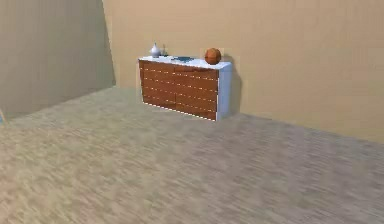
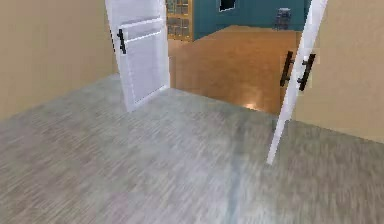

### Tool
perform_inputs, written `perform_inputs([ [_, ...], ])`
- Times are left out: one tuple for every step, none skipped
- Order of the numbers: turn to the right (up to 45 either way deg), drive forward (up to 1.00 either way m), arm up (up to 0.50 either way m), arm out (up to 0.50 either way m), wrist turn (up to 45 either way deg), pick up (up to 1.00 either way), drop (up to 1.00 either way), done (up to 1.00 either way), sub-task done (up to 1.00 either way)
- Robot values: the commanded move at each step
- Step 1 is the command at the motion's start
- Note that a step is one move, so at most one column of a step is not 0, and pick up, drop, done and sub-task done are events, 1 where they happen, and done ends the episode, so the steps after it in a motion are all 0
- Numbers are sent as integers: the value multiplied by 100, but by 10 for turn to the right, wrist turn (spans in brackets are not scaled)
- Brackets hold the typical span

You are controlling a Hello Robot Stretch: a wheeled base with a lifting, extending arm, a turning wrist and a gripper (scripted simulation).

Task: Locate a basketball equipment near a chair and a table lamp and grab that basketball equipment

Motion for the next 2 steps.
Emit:
perform_inputs([
  [450,0,0,0,0,0,0,0,0],
  [450,0,0,0,0,0,0,0,0],
])
